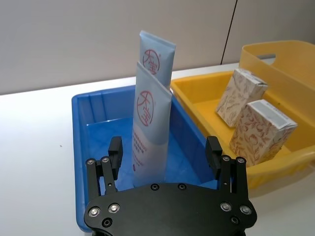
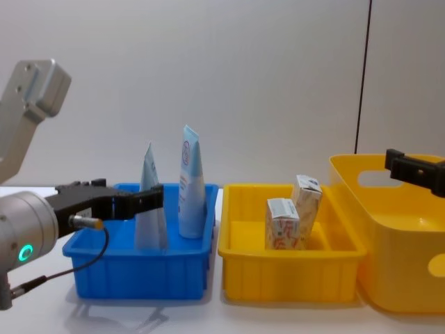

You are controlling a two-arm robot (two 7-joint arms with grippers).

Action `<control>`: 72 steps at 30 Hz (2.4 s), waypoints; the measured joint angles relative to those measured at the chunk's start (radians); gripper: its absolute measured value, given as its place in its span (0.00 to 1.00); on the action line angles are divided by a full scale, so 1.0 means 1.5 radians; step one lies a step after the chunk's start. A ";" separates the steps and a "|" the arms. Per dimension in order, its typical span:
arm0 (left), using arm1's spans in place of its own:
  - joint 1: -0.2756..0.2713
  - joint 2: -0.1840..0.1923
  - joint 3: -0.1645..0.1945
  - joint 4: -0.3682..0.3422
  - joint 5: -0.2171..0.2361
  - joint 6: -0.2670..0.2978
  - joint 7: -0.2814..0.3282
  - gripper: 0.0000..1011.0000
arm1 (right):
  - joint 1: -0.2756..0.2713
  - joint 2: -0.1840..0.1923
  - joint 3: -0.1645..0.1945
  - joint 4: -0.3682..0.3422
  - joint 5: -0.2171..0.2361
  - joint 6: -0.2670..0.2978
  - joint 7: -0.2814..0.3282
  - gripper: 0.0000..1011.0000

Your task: Bimanual collaborative sorting of washing and personal care products

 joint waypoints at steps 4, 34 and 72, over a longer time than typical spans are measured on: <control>-0.018 -0.004 0.000 0.035 -0.003 0.001 -0.019 0.99 | 0.000 0.000 0.000 0.000 0.000 0.000 0.000 0.99; -0.196 -0.072 0.001 0.344 -0.009 -0.052 -0.116 0.99 | 0.000 0.000 0.000 0.000 0.000 0.000 0.000 0.99; -0.252 -0.092 0.000 0.440 0.005 -0.095 -0.158 0.42 | 0.000 0.000 0.000 0.000 0.000 0.000 0.000 0.99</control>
